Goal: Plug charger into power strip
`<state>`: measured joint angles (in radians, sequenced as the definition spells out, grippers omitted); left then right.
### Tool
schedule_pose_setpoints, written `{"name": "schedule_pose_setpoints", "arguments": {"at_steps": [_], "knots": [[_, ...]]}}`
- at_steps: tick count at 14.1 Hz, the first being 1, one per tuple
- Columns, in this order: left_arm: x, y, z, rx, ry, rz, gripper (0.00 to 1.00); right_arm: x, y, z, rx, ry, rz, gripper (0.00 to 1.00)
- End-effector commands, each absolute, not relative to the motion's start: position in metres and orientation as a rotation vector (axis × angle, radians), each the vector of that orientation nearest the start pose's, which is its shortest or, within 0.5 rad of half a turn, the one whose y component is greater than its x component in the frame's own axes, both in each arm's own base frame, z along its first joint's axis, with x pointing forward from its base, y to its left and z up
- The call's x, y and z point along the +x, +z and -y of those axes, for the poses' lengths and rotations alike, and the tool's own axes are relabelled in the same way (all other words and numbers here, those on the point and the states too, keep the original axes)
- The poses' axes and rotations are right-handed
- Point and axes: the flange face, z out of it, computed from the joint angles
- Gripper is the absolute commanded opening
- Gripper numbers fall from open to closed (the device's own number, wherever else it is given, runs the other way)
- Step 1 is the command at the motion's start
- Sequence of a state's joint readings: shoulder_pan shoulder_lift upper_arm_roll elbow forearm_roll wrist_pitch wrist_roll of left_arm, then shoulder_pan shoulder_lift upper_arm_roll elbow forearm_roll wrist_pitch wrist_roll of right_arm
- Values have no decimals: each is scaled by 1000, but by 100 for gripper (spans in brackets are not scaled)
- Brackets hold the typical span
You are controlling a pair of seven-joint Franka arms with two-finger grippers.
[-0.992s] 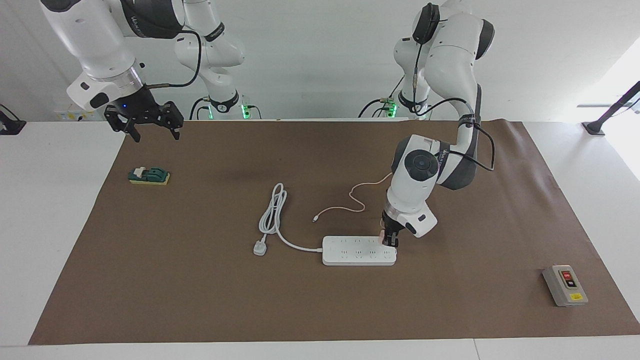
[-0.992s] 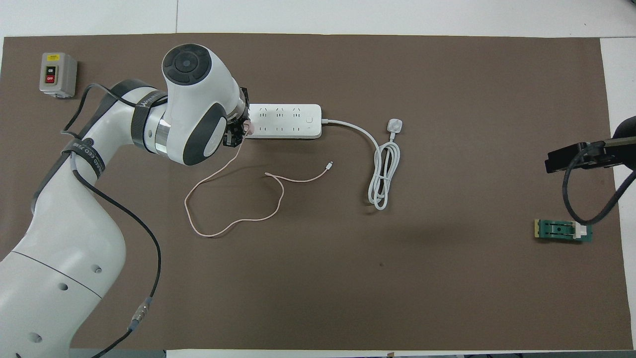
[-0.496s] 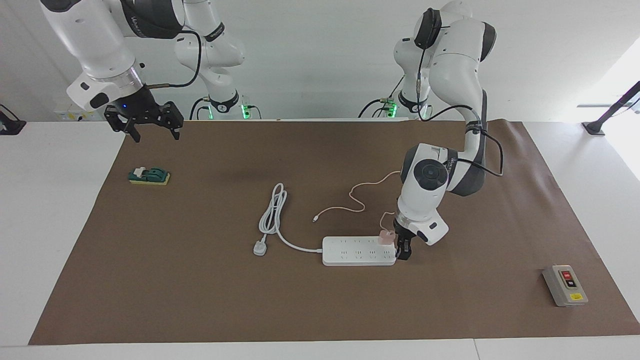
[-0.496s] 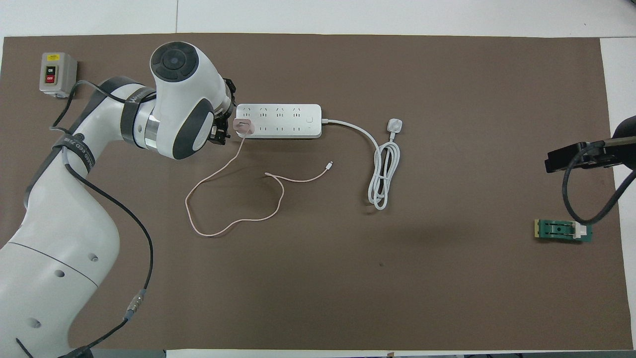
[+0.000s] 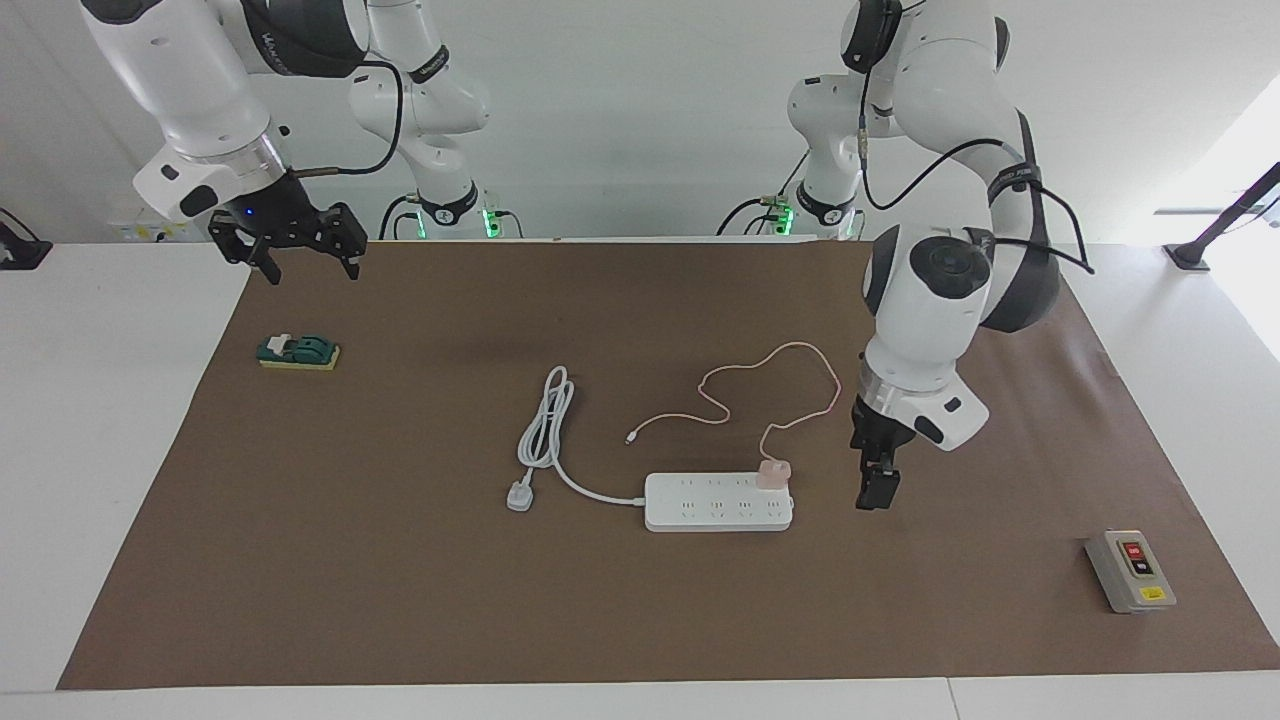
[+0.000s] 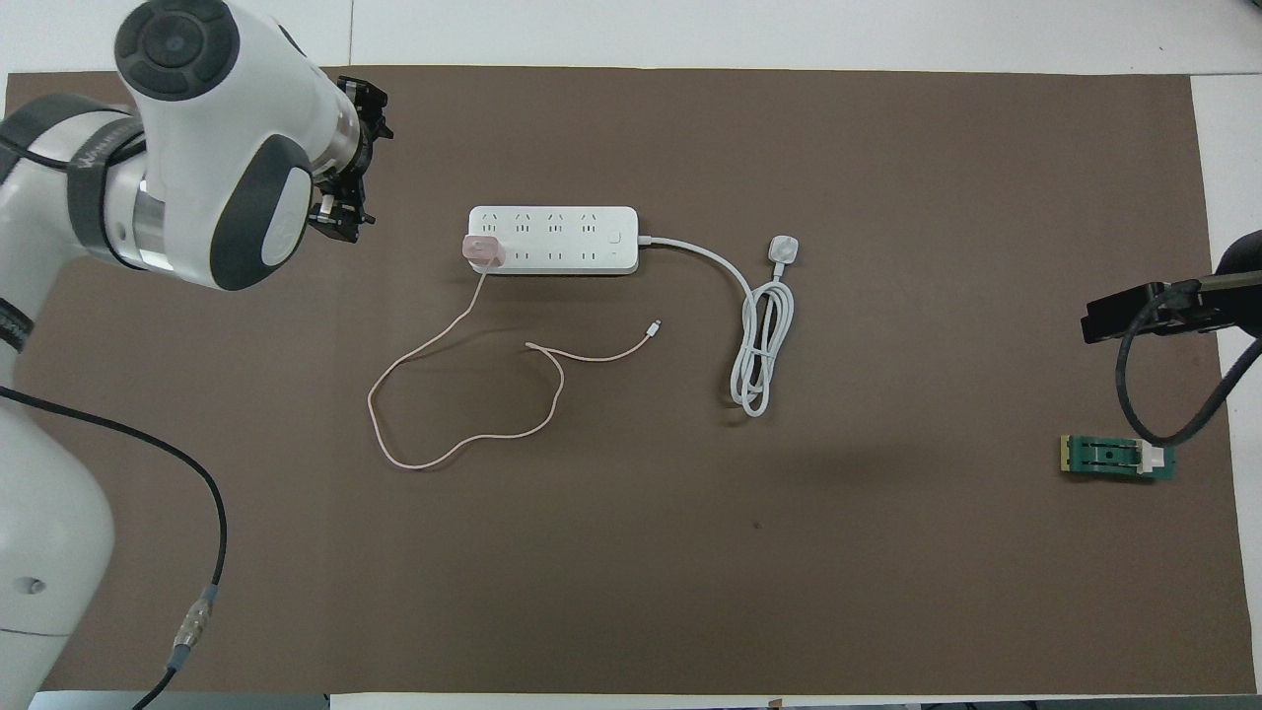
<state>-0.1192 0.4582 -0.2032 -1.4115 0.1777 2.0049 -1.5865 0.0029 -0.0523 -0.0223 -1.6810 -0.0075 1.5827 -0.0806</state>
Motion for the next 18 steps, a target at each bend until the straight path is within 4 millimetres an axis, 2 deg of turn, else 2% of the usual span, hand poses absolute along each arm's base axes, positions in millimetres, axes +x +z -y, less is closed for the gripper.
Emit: {"name": "schedule_pose_setpoints", "arguments": {"at_steps": [1, 4, 8, 11, 13, 15, 16, 18], "knots": [[670, 482, 139, -2736, -205, 1492, 100, 532, 606, 11, -3131, 79, 69, 100], [665, 504, 82, -2842, -160, 1150, 100, 532, 606, 11, -3131, 79, 69, 100], [647, 530, 41, -2880, -77, 905, 100, 532, 606, 11, -3131, 79, 69, 100], [638, 554, 20, -2891, -92, 851, 100, 532, 605, 11, -3131, 81, 69, 100], [629, 567, 14, -2887, -112, 858, 100, 532, 605, 11, -3129, 81, 69, 100], [617, 560, 28, -2885, -108, 819, 100, 532, 606, 11, -3131, 79, 69, 100], [613, 557, 43, -2888, -102, 784, 100, 532, 605, 11, -3131, 81, 69, 100], [607, 566, 48, -2900, -113, 745, 100, 532, 605, 11, -3131, 81, 69, 100]]}}
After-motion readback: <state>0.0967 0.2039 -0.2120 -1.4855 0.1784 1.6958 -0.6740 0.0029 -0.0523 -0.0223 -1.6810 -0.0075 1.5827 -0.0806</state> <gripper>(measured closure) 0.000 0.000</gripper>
